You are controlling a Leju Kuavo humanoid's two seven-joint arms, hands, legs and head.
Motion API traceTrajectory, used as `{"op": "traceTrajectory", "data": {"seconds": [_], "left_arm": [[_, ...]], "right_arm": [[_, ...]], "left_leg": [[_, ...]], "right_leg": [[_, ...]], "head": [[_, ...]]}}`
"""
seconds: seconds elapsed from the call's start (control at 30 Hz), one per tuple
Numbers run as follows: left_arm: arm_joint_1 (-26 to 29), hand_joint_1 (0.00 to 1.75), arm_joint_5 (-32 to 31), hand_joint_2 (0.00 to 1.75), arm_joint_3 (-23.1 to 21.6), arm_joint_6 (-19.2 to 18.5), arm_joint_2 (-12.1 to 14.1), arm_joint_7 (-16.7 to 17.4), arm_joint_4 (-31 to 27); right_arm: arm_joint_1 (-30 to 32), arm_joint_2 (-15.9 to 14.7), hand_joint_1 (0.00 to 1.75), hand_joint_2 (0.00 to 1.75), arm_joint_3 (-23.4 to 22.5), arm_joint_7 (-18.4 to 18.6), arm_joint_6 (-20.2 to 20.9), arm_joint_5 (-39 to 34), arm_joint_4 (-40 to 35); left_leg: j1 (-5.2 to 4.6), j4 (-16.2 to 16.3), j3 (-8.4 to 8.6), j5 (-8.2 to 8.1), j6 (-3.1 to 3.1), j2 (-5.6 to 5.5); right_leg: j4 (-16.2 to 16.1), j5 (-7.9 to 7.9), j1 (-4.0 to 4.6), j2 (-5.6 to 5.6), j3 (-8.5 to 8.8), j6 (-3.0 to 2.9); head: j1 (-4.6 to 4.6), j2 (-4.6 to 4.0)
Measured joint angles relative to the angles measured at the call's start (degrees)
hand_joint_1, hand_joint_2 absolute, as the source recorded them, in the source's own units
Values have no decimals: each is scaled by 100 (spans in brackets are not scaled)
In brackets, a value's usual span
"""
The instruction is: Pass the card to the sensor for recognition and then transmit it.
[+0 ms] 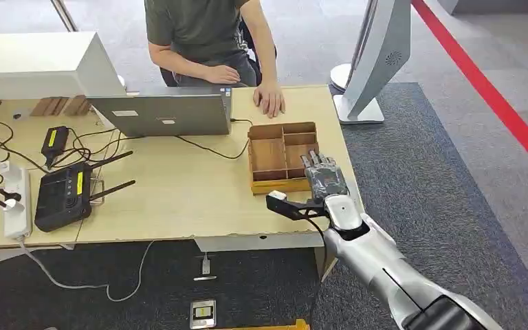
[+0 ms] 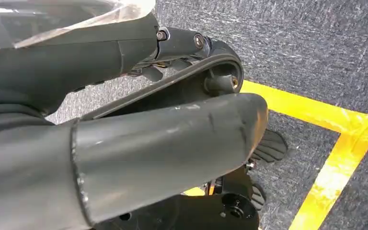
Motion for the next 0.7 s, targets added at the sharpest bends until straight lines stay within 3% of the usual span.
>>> {"op": "traceTrajectory", "data": {"seconds": [0.17, 0.2, 0.23, 0.27, 0.7], "left_arm": [[0, 0, -15, 0, 0, -9, 0, 2, 0], [0, 0, -26, 0, 0, -22, 2, 2, 0], [0, 0, -33, 0, 0, -24, 2, 2, 0], [0, 0, -50, 0, -2, -31, 2, 0, 0], [1, 0, -107, 0, 0, -72, 2, 2, 0]], "right_arm": [[1, 0, 0, 175, 2, -2, 2, 0, 0], [2, -2, 124, 175, 2, 20, 2, 0, 0], [4, -4, 162, 175, 2, 37, 4, 0, 0], [6, -9, 175, 175, 2, 46, 9, -2, 0], [54, -83, 175, 175, -4, 7, 70, -153, -7]], "left_leg": [[0, 0, 0, 0, 0, 0], [0, 0, 0, 0, 0, 0], [0, 0, 0, 0, 0, 0], [0, 0, 0, 0, 0, 0], [0, 0, 1, 0, 0, 0]], "right_leg": [[0, 0, 0, 0, 0, 0], [0, 0, 0, 0, 0, 0], [0, 0, 0, 0, -1, 0], [0, 0, 0, 0, 0, 0], [0, 0, 0, 0, 0, 0]], "head": [[0, 0], [0, 0], [0, 0], [0, 0], [-2, 0]]}}
